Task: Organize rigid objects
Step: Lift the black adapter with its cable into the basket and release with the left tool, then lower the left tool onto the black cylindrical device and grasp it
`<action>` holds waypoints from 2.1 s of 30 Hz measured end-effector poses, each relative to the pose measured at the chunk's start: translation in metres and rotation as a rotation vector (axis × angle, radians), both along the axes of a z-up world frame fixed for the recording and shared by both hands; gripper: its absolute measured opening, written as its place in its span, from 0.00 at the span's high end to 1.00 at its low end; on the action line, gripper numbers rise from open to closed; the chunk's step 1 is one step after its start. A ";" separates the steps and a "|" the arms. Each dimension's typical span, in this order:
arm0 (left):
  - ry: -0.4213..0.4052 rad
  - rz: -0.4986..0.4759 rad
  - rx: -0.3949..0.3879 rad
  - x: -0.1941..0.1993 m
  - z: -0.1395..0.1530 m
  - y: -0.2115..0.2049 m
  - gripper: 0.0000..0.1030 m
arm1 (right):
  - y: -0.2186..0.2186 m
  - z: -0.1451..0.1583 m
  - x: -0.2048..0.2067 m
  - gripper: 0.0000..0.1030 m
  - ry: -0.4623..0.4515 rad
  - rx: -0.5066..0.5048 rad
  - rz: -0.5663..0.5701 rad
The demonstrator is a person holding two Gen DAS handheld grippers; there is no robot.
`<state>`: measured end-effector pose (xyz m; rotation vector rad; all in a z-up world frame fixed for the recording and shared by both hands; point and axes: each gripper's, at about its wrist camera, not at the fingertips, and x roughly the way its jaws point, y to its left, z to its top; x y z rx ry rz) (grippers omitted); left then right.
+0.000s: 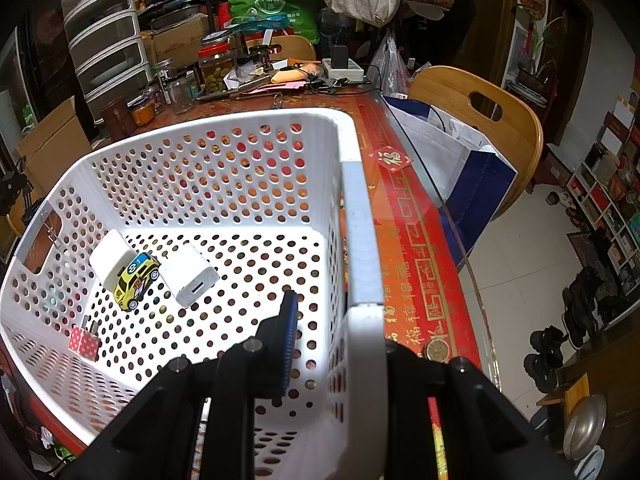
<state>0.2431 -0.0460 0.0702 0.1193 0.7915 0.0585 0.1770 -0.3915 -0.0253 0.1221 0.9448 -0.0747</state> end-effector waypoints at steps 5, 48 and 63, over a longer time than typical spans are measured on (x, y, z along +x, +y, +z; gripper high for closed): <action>-0.016 -0.044 0.020 -0.009 0.010 -0.026 0.52 | 0.000 0.000 0.000 0.80 -0.001 -0.001 0.000; 0.455 -0.479 0.063 -0.031 -0.083 -0.229 0.43 | 0.001 0.000 0.000 0.79 -0.003 0.006 0.006; 0.002 -0.243 -0.031 -0.082 0.025 -0.014 0.00 | 0.000 -0.003 -0.001 0.79 0.008 0.002 0.004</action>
